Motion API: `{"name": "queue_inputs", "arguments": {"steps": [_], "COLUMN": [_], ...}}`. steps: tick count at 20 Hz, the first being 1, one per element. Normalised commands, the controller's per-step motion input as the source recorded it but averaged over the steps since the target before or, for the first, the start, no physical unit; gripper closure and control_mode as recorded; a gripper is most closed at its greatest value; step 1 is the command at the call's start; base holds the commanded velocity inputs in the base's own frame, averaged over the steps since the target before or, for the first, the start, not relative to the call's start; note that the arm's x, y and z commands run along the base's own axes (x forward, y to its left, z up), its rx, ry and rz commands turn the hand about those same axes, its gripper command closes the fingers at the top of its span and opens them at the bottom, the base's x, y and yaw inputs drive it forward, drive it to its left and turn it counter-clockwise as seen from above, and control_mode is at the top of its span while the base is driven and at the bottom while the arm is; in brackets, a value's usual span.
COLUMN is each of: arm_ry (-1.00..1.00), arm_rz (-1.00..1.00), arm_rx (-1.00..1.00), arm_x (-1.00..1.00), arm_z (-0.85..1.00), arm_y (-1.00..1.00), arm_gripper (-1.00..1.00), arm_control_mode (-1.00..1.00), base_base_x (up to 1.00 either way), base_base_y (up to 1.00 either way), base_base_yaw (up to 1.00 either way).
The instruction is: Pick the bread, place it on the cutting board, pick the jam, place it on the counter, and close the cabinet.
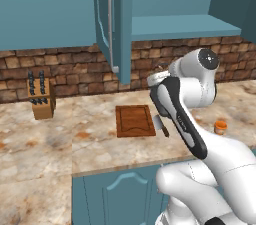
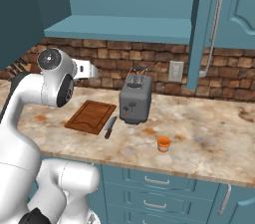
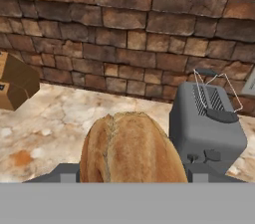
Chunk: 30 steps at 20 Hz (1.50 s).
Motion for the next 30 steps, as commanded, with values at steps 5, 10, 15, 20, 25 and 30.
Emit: {"name": "queue_inputs", "arguments": {"steps": [5, 10, 15, 20, 25, 30], "arm_ry": [0.01, 0.04, 0.09, 0.09, 0.02, 0.0], "arm_rz": [0.0, 0.0, 0.0, 0.0, 0.0, 0.0], "arm_rx": [0.0, 0.0, 0.0, 0.0, 0.0, 0.0], "arm_x": [0.01, 0.12, 0.04, 0.04, 0.09, 0.12], "arm_z": [-0.47, -0.24, -0.07, -0.12, -0.36, -0.35], "arm_y": [0.07, 0.11, 0.12, 0.13, 0.04, 0.04], "arm_gripper": [1.0, 1.0, 1.0, 1.0, 1.0, 1.0], "arm_control_mode": [-1.0, -1.0, -1.0, -1.0, -1.0, -1.0], "base_base_x": [0.0, 0.0, 0.0, 0.0, 0.0, 0.0], "base_base_y": [0.0, 0.0, 0.0, 0.0, 0.0, 0.0], "base_base_yaw": [0.0, 0.0, 0.0, 0.0, 0.0, 0.0]}}
